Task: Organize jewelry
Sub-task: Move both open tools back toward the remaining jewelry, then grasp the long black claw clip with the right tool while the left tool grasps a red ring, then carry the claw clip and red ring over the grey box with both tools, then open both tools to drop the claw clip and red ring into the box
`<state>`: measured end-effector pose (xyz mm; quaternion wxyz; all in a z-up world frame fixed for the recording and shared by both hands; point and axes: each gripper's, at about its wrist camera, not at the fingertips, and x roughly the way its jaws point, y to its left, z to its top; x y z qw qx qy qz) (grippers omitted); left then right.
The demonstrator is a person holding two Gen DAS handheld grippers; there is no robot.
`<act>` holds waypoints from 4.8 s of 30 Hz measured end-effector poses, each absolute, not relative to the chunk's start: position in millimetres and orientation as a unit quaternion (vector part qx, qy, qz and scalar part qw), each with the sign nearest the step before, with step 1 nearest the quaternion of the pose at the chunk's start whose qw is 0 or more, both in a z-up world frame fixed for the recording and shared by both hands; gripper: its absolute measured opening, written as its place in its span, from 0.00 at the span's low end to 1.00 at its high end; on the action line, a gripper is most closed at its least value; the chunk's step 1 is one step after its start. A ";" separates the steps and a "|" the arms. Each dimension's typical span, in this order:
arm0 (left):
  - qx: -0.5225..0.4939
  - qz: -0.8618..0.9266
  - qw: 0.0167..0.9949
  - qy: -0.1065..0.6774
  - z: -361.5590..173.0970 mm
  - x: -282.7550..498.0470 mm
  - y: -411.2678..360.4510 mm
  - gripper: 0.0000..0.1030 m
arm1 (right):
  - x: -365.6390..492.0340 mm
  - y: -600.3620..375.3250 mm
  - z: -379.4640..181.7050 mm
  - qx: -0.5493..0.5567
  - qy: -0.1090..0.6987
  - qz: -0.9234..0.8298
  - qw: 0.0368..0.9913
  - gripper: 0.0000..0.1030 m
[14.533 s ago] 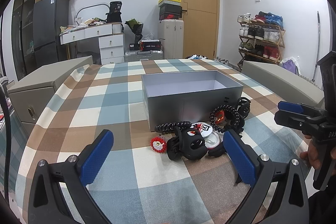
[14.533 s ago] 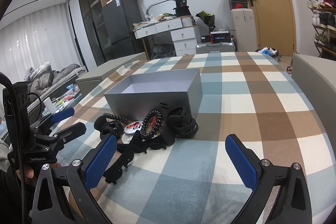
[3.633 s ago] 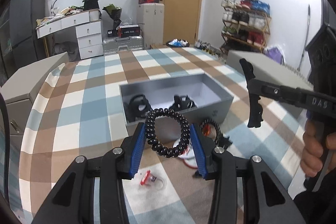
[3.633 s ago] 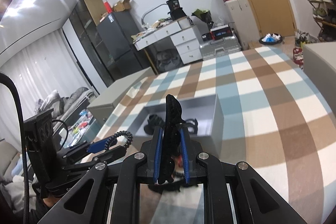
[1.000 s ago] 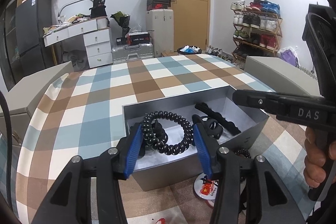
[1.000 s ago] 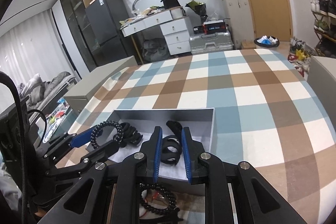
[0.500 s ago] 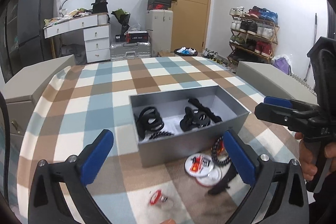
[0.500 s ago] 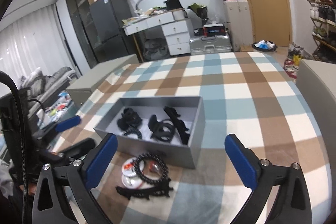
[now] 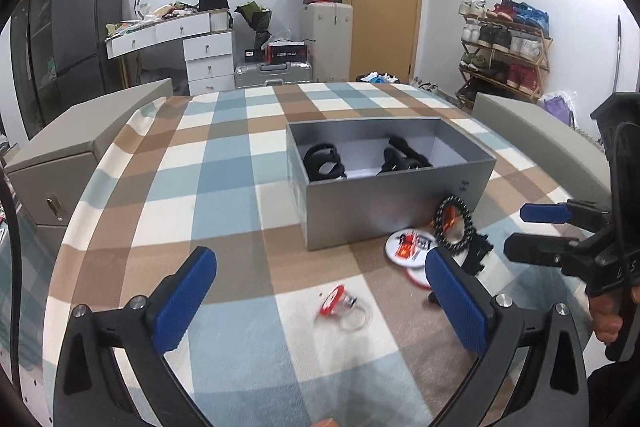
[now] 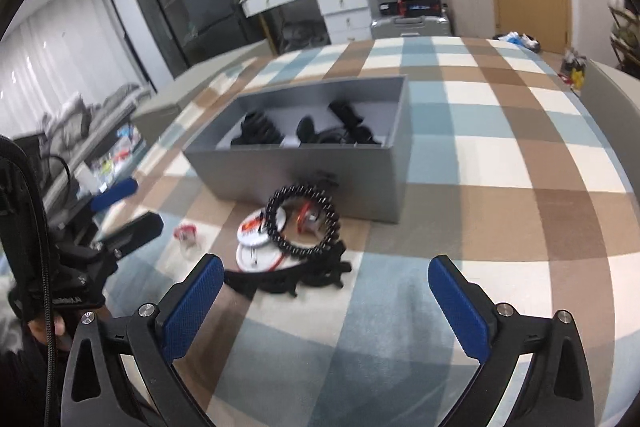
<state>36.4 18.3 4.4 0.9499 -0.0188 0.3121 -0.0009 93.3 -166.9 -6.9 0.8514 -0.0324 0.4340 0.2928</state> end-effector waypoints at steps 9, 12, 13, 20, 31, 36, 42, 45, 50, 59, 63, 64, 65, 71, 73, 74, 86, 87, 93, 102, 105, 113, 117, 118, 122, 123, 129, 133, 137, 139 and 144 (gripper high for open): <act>0.024 -0.005 0.944 0.329 -4.0 33.6 9.4 0.99 | 85.2 -143.5 -25.7 -0.094 0.453 0.302 0.833 1.00; 0.021 -0.002 0.945 0.328 -4.5 32.1 12.6 0.99 | 84.0 -140.7 -26.7 -0.104 0.456 0.303 0.831 1.00; 0.021 0.000 0.944 0.328 -4.5 32.2 13.4 0.99 | 83.6 -139.4 -26.8 -0.107 0.456 0.304 0.829 1.00; 0.011 -0.006 0.942 0.336 -5.6 33.2 16.0 0.99 | 81.9 -131.5 -27.9 -0.139 0.454 0.301 0.827 0.99; -0.012 -0.016 0.938 0.345 -5.6 34.6 21.6 0.99 | 78.3 -126.8 -29.1 -0.174 0.448 0.311 0.820 0.86; -0.021 -0.018 0.936 0.351 -6.0 36.3 23.6 0.99 | 79.6 -124.1 -28.6 -0.180 0.446 0.313 0.819 0.78; -0.023 -0.019 0.935 0.354 -6.6 36.2 22.4 0.99 | 77.3 -121.5 -27.9 -0.185 0.440 0.322 0.817 0.70; -0.018 -0.020 0.935 0.353 -6.3 35.1 20.6 0.99 | 75.0 -122.3 -27.4 -0.187 0.437 0.324 0.818 0.70; -0.010 -0.019 0.936 0.352 -5.9 34.5 18.6 0.99 | 72.2 -127.5 -23.0 -0.179 0.429 0.324 0.824 0.70; 0.023 -0.008 0.925 0.379 -7.9 35.6 9.7 0.99 | 75.3 -153.3 -11.3 -0.126 0.415 0.309 0.846 0.70; 0.032 -0.025 0.917 0.397 -11.7 37.0 2.7 0.96 | 78.8 -162.1 -6.7 -0.096 0.415 0.309 0.850 0.70; 0.034 -0.029 0.915 0.402 -13.2 37.6 1.3 0.92 | 79.3 -162.6 -6.0 -0.093 0.415 0.309 0.851 0.70; 0.038 -0.032 0.912 0.407 -14.8 38.8 -0.3 0.81 | 79.9 -163.3 -5.4 -0.089 0.416 0.309 0.851 0.70; 0.043 -0.044 0.906 0.418 -19.2 42.2 -2.3 0.50 | 79.7 -161.0 -6.4 -0.087 0.418 0.311 0.849 0.70; 0.041 -0.049 0.908 0.414 -18.2 40.4 -2.3 0.35 | 78.6 -160.1 -7.2 -0.090 0.418 0.313 0.848 0.70; 0.039 -0.053 0.908 0.414 -18.2 40.2 -2.3 0.24 | 78.0 -159.7 -7.1 -0.090 0.417 0.314 0.848 0.70; 0.036 -0.065 0.920 0.386 -9.4 34.8 -5.4 0.24 | 76.0 -160.3 -5.2 -0.084 0.410 0.314 0.852 0.70; 0.032 -0.064 0.921 0.382 -7.7 34.6 -4.3 0.24 | 75.6 -160.9 -3.9 -0.081 0.408 0.315 0.853 0.70; 0.014 -0.062 0.934 0.352 10.3 35.2 -0.7 0.24 | 78.7 -165.0 10.1 -0.057 0.395 0.319 0.860 0.70; 0.001 -0.065 0.941 0.333 24.5 48.0 0.2 0.24 | 90.8 -177.4 40.5 -0.015 0.370 0.306 0.877 0.70; 0.001 -0.065 0.943 0.326 29.1 50.7 -0.9 0.24 | 92.9 -180.3 48.6 -0.008 0.362 0.302 0.882 0.70; 0.004 -0.063 0.951 0.302 47.2 57.1 -3.2 0.24 | 102.5 -178.4 67.0 0.004 0.351 0.296 0.888 0.70; 0.003 -0.060 0.955 0.291 55.4 63.5 -1.1 0.24 | 110.5 -175.8 77.0 0.014 0.350 0.292 0.890 0.70; 0.000 -0.059 0.956 0.289 56.9 65.1 -0.1 0.24 | 112.9 -175.1 79.9 0.016 0.349 0.291 0.891 0.70; -0.007 -0.054 0.958 0.281 59.7 71.5 4.2 0.24 | 122.3 -171.0 88.0 0.024 0.349 0.290 0.891 0.70; -0.007 -0.050 0.959 0.280 59.5 73.2 5.8 0.24 | 124.8 -169.9 89.2 0.027 0.349 0.290 0.891 0.70; -0.008 -0.036 0.958 0.286 51.6 77.8 14.0 0.24 | 138.3 -165.6 82.8 0.038 0.350 0.289 0.891 0.70; -0.014 -0.033 0.955 0.294 48.1 81.3 17.8 0.24 | 145.7 -161.2 69.3 0.031 0.367 0.284 0.885 0.70; -0.011 -0.034 0.955 0.294 46.5 81.9 16.0 0.24 | 147.9 -160.0 62.9 0.033 0.376 0.285 0.881 0.70; -0.009 -0.031 0.955 0.295 46.1 82.4 15.9 0.24 | 148.6 -160.0 60.1 0.033 0.379 0.285 0.880 0.70; -0.015 -0.033 0.953 0.302 36.4 88.4 15.1 0.24 | 154.0 -160.2 51.0 0.035 0.391 0.277 0.877 0.70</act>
